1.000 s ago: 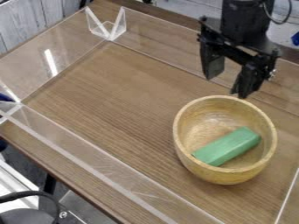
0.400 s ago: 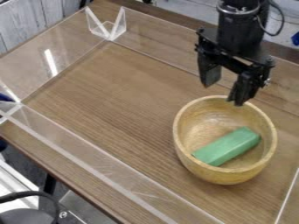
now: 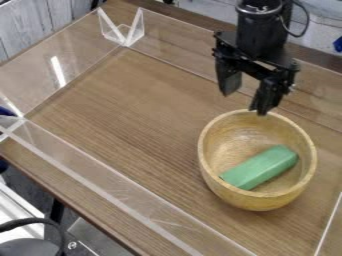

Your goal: Put the green block in the brown bowl

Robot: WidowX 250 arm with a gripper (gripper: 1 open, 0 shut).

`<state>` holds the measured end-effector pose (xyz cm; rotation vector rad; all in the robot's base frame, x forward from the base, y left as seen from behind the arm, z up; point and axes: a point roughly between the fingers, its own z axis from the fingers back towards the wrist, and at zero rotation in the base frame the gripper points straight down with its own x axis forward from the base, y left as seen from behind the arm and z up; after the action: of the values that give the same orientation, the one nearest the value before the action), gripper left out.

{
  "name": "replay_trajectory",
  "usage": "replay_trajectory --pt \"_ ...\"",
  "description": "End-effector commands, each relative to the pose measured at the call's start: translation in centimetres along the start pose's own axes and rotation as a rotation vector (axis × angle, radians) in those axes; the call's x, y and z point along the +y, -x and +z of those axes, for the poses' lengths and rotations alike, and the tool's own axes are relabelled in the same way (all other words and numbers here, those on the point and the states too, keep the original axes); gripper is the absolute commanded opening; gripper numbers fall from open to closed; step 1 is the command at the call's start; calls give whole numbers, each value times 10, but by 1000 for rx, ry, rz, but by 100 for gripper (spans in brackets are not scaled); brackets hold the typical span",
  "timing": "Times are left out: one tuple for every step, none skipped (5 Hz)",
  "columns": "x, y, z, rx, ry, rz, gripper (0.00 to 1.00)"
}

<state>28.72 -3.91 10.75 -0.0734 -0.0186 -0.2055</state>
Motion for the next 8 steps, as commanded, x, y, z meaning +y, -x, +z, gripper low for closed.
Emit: replay_trajectory --pt "6 -7 9 -42 -4 5 100" --pt "9 -11 25 -74 -16 12 100" --pt "16 -19 47 -121 -36 24 100" --pt "33 -32 56 -145 -51 53 0" --pt "51 -42 49 -137 -62 75 0" --pt "61 -48 34 -116 -64 89 0" --pt "65 -49 12 -86 -56 89 0" --pt "68 -51 -8 -59 -45 88 0"
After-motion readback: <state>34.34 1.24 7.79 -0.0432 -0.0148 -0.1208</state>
